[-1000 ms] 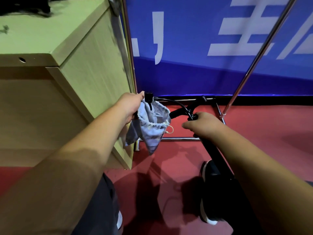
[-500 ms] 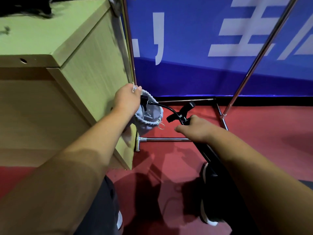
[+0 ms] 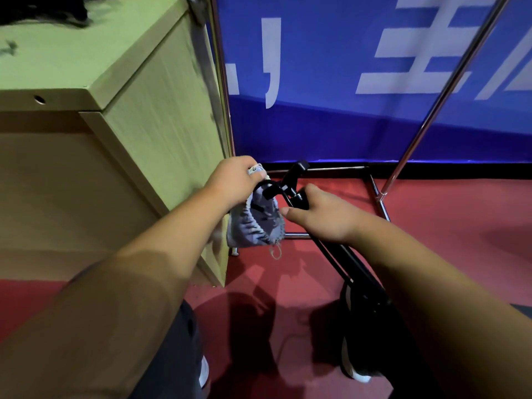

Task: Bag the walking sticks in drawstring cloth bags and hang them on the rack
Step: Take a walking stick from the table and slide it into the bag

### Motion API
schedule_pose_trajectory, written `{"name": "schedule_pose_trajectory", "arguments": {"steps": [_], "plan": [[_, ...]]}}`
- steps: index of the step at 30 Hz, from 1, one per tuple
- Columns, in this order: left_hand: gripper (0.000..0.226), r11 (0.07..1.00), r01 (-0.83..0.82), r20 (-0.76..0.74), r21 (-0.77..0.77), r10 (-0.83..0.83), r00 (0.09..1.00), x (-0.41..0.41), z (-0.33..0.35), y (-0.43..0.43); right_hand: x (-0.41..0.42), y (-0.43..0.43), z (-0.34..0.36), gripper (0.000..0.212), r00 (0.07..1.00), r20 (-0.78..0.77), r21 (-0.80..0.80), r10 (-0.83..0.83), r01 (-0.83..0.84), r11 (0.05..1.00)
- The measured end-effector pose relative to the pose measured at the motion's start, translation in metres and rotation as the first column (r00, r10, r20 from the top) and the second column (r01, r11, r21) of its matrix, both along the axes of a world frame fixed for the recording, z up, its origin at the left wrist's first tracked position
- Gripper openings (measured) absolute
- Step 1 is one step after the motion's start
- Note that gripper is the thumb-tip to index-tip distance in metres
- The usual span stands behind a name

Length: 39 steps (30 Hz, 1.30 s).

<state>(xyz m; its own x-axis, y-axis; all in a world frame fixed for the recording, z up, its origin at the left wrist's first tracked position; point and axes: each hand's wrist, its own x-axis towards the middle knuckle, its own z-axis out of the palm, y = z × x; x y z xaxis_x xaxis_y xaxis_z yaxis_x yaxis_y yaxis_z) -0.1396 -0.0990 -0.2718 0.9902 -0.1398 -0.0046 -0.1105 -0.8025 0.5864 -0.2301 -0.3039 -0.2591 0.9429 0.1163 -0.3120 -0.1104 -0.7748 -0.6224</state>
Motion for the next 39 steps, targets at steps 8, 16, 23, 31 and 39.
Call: {"name": "schedule_pose_trajectory", "arguments": {"steps": [8, 16, 23, 31, 39], "plan": [[0.020, 0.870, -0.126, -0.246, -0.477, 0.005, 0.969, -0.007, 0.010, -0.004, -0.004, 0.009, -0.014, 0.052, 0.996, 0.006, -0.052, 0.092, -0.092, 0.994], [0.016, 0.855, 0.062, -0.179, -0.515, -0.179, 0.968, -0.016, 0.014, -0.017, 0.006, 0.011, -0.025, 0.063, 0.998, -0.066, -0.037, -0.022, 0.020, 0.999], [0.010, 0.900, 0.269, -0.068, -0.344, -0.310, 0.948, -0.023, 0.016, -0.013, 0.013, 0.027, -0.032, 0.036, 0.971, -0.214, 0.194, -0.105, 0.148, 0.970], [0.015, 0.832, 0.224, -0.167, -0.508, -0.350, 0.922, -0.020, 0.022, 0.002, 0.020, 0.043, -0.022, 0.015, 0.887, -0.454, 0.517, -0.081, 0.337, 0.787], [0.020, 0.892, 0.249, -0.189, -0.377, -0.337, 0.922, -0.018, 0.015, 0.014, 0.026, 0.061, -0.020, 0.014, 0.821, -0.571, 0.636, 0.009, 0.436, 0.637]]}}
